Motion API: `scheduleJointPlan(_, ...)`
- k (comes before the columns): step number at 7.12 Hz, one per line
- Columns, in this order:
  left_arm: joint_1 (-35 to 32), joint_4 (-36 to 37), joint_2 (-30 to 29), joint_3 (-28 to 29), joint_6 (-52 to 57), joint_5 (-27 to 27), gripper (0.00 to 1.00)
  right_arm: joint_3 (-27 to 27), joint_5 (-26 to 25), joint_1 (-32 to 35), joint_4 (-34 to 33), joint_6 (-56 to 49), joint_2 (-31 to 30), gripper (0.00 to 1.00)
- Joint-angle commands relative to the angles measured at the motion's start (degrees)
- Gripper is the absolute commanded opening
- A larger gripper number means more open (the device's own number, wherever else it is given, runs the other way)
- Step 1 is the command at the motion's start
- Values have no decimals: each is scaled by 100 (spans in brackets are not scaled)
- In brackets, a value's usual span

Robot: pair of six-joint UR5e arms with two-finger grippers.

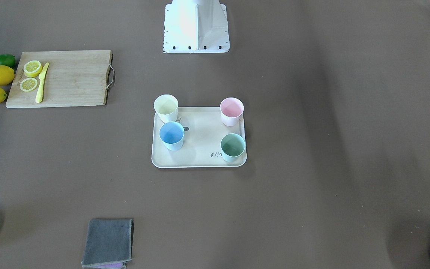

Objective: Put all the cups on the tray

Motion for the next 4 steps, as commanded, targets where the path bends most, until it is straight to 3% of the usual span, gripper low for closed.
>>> scheduleJointPlan(1,8,0,17,-13,0,-2,99,1,7,-5,0,0,-11,100)
scheduleJointPlan(4,8,0,61,-14,0,-2,99,-8,7,-5,0,0,-11,100)
